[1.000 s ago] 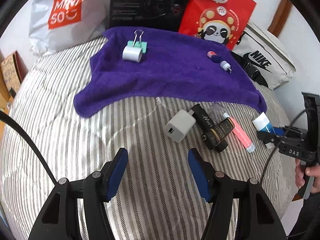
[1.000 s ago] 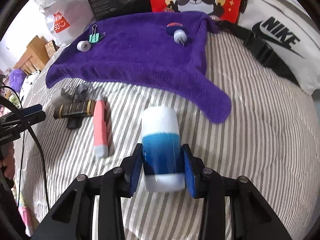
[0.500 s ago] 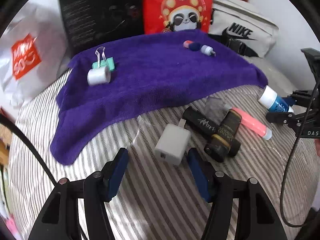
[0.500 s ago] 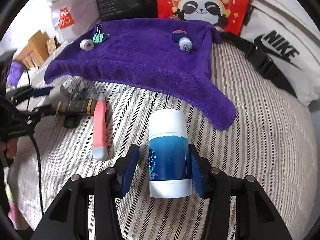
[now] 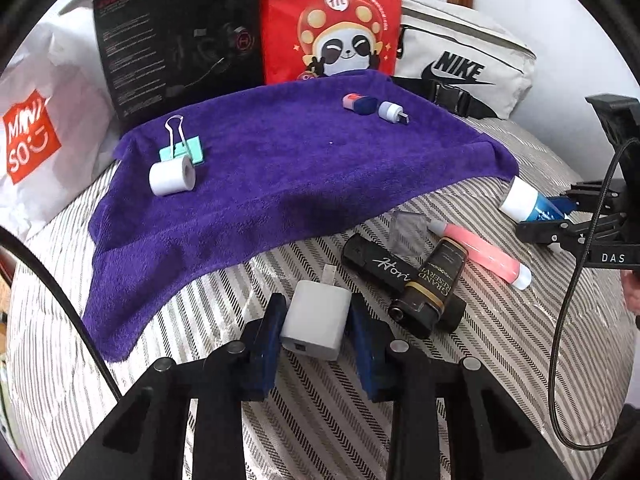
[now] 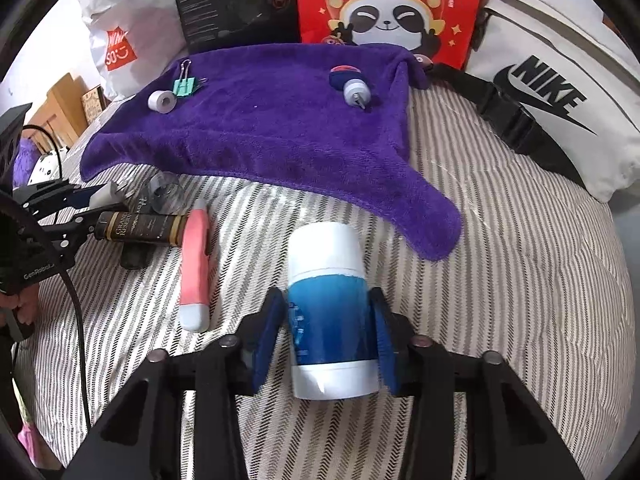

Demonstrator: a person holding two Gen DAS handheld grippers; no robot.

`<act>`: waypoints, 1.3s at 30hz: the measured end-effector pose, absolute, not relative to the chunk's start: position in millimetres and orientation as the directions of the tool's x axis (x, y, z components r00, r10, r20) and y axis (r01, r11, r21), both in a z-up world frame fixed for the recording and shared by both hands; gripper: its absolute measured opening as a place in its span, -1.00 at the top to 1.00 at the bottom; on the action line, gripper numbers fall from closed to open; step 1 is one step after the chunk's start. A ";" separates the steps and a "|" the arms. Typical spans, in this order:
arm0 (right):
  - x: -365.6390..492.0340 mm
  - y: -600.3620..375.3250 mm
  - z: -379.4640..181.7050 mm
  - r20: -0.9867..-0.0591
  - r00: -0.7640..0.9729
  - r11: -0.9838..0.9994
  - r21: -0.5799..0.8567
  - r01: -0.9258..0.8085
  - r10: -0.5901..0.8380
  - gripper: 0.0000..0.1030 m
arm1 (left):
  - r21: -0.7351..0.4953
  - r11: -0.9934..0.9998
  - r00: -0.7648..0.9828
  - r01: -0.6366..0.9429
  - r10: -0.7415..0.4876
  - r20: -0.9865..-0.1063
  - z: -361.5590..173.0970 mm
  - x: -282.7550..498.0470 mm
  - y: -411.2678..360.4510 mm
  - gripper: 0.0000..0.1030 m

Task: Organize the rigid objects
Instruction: 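Set the bottle beside the plug and open the right tool while the left tool carries the cube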

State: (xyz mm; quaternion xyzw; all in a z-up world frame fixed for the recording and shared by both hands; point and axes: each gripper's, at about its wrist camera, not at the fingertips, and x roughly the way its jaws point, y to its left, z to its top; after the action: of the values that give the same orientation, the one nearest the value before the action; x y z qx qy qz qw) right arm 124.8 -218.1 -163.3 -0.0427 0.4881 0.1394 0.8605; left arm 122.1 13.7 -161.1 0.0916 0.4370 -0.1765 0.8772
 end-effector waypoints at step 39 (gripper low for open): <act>119.3 -224.8 -158.9 -0.871 0.431 0.943 0.100 -0.317 0.237 0.30 | -0.143 0.972 0.488 0.184 -0.217 -0.846 -155.8 101.0 60.9 0.41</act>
State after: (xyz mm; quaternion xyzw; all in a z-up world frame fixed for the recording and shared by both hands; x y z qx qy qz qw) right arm 119.3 -224.8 -158.9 -0.0394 0.5079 0.1637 0.8448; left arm 101.0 60.9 -155.8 -0.0164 0.4926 -0.1163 0.8623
